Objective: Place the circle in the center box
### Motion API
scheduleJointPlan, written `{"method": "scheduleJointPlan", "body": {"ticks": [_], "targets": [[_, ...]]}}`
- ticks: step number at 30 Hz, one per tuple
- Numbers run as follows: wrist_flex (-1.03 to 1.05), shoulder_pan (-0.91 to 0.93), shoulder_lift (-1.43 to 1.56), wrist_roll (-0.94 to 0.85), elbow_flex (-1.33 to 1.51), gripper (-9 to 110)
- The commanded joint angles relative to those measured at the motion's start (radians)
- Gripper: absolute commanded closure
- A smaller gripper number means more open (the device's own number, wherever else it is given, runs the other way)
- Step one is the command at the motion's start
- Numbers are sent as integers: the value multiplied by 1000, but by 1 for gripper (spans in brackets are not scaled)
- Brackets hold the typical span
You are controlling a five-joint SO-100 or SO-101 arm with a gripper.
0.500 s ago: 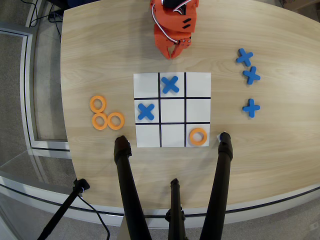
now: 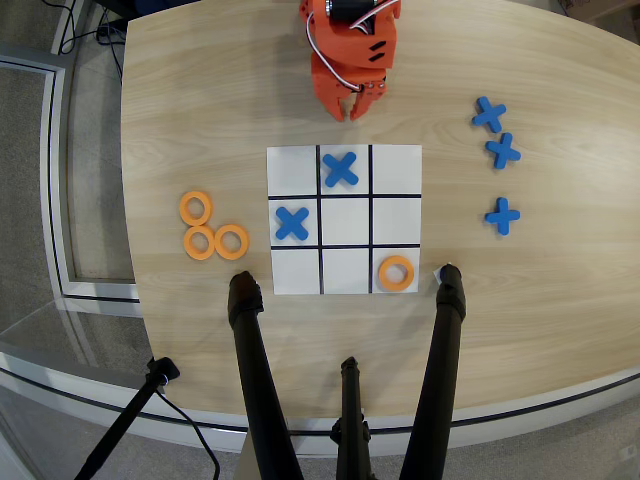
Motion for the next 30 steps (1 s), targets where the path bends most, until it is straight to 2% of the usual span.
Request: {"method": "scheduleJointPlan", "body": {"ticks": [1, 8, 11, 30], "targets": [[-34, 9, -66, 14, -78, 95], [-57, 84, -322, 12, -298, 95], [-60, 126, -457, 15, -434, 88], [-155, 359, -1480, 117, -1404, 88]]}}
